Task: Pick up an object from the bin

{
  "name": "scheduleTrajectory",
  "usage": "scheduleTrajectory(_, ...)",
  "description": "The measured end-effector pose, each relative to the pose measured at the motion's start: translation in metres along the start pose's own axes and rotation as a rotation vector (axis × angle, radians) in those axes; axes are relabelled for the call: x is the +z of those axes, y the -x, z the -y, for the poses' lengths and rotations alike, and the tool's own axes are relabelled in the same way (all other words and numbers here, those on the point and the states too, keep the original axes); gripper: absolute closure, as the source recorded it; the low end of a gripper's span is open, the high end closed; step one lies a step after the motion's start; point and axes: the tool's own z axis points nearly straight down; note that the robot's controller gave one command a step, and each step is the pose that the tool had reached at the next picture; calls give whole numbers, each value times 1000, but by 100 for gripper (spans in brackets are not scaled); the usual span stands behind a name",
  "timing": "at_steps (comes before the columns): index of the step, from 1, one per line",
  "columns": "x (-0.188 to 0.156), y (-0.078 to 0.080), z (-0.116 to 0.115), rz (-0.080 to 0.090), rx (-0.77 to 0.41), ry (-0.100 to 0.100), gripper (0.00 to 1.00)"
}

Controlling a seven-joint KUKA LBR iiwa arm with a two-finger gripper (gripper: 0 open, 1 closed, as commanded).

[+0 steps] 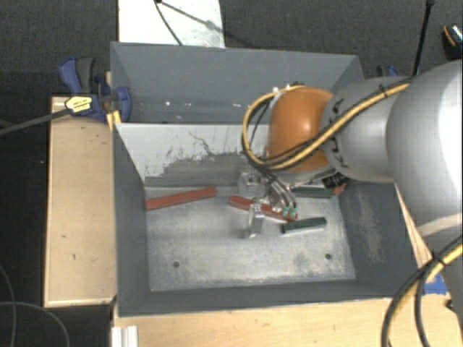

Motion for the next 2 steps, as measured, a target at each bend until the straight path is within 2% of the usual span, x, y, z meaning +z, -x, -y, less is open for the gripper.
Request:
scheduleTrajectory(1,0,0,0,1,2,1,100)
scheduleTrajectory(2,-147,-3,14,9,-101,0,100)
